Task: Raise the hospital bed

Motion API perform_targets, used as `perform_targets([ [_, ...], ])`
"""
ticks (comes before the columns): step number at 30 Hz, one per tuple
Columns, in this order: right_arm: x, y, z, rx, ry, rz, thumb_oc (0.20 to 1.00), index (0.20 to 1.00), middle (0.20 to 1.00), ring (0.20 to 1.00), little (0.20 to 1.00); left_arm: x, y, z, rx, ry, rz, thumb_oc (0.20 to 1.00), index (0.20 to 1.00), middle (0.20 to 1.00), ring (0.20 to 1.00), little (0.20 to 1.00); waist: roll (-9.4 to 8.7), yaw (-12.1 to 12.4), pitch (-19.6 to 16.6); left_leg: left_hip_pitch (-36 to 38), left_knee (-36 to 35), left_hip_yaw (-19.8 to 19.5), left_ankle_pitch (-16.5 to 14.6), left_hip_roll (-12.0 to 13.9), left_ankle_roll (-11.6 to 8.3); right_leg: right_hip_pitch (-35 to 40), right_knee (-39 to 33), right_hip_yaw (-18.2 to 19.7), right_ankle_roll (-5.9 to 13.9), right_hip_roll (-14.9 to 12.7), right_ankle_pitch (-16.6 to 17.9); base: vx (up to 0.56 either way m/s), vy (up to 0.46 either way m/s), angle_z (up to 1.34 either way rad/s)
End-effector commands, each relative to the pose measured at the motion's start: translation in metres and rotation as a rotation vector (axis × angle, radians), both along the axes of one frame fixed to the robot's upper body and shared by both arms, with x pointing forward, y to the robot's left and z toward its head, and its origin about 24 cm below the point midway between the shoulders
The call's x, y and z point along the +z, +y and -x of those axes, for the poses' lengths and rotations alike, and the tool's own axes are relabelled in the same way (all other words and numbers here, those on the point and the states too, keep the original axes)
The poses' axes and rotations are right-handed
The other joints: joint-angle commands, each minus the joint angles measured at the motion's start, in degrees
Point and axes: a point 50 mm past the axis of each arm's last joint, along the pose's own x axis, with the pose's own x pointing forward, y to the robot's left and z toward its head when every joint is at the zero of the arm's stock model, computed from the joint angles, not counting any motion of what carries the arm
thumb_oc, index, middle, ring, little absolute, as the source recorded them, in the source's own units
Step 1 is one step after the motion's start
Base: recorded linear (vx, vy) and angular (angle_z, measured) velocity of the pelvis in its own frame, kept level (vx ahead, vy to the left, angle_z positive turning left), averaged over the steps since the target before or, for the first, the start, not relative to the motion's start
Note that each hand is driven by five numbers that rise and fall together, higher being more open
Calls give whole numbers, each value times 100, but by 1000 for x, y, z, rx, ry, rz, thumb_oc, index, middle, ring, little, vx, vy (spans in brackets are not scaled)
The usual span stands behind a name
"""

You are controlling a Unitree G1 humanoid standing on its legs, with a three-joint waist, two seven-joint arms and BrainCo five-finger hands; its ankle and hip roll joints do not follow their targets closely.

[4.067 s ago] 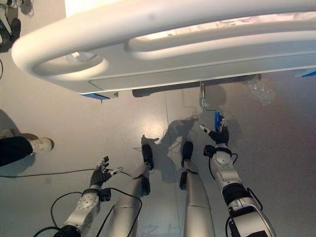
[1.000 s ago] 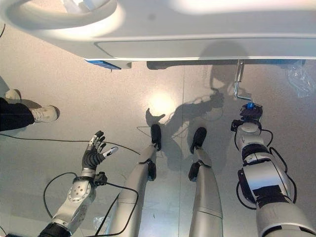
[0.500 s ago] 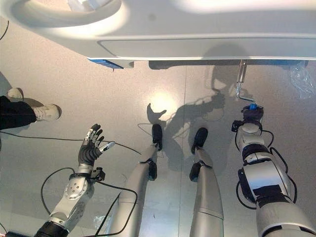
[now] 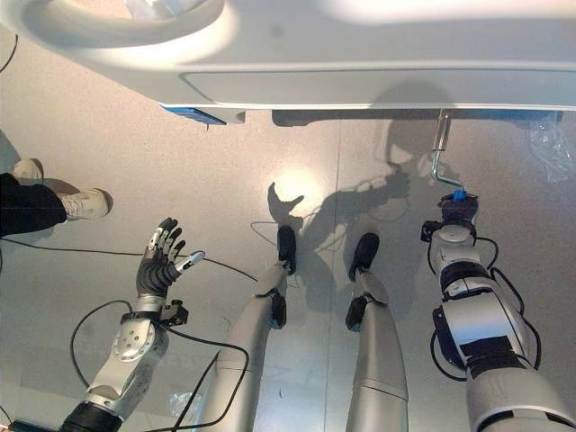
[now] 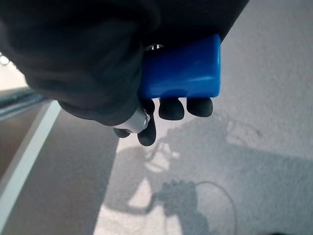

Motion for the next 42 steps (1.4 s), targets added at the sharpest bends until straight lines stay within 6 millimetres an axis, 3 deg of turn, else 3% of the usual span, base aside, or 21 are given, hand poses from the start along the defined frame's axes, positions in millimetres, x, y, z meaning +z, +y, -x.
perform_targets([
  [1,-12,53,-16,235,121,261,200,200,200,200,200,22,8,18,12,-139,28,1000,1000,1000,1000,1000,527,59,-85,-408,236,-346,-259,-97,-65,-271,234,12,592,-185,170,0,0,0],
  [5,-11,70,-21,289,135,298,200,200,200,200,200,29,9,19,13,-171,39,1000,1000,1000,1000,1000,601,131,-85,-506,329,-377,-282,-122,-47,-362,370,1,600,-206,121,0,7,3],
  [12,-10,122,-31,467,136,378,200,200,200,200,200,44,11,22,16,-233,38,1000,1000,1000,1000,1000,649,249,-85,-673,495,-407,-304,-175,-20,-520,648,-33,608,-295,48,6,11,8],
  [13,-10,122,-31,468,135,378,200,200,200,200,200,44,11,22,17,-233,38,1000,1000,1000,1000,1000,647,244,-85,-676,497,-409,-304,-177,-20,-521,650,-35,609,-296,47,9,4,7],
  [14,-11,137,-32,516,135,400,200,200,200,200,200,48,12,22,17,-249,34,1000,1000,1000,1000,1000,652,286,-85,-704,490,-436,-293,-197,-17,-531,651,-58,618,-321,40,10,5,5],
  [16,-11,143,-32,535,138,414,200,200,200,200,200,49,12,22,19,-254,37,1000,1000,1000,1000,1000,661,298,-85,-710,477,-446,-288,-203,-16,-537,654,-66,619,-332,31,9,-1,4],
  [17,-12,160,-33,590,141,448,200,200,200,200,200,51,14,23,30,-264,36,1000,1000,1000,1000,1000,689,351,-85,-727,453,-464,-279,-227,-17,-541,654,-87,630,-351,17,0,0,0],
  [20,-12,172,-33,633,142,466,200,200,200,200,200,53,16,24,34,-271,35,1000,1000,1000,1000,1000,709,382,-85,-745,449,-481,-281,-243,-13,-565,672,-110,633,-374,7,0,0,0],
  [26,-13,220,-28,810,150,639,200,200,200,200,200,58,20,27,42,-295,38,1000,1000,1000,1000,1000,746,480,-85,-840,489,-513,-283,-317,10,-663,790,-133,641,-418,-30,16,7,6],
  [36,-17,232,-27,841,198,788,200,200,200,200,200,63,18,27,30,-315,35,1000,1000,1000,1000,1000,808,558,-85,-866,519,-535,-275,-349,8,-662,836,-136,650,-465,-62,3,3,1],
  [40,-6,256,-24,913,123,827,200,200,200,200,200,63,18,29,25,-316,23,1000,1000,1000,1000,1000,842,579,-85,-858,515,-550,-269,-374,8,-655,858,-151,643,-475,-96,0,0,0],
  [42,8,271,-19,952,-14,716,200,200,200,200,200,61,19,29,39,-309,22,1000,1000,1000,1000,1000,813,545,-85,-849,506,-545,-250,-363,-6,-640,842,-153,636,-465,-90,6,4,2],
])
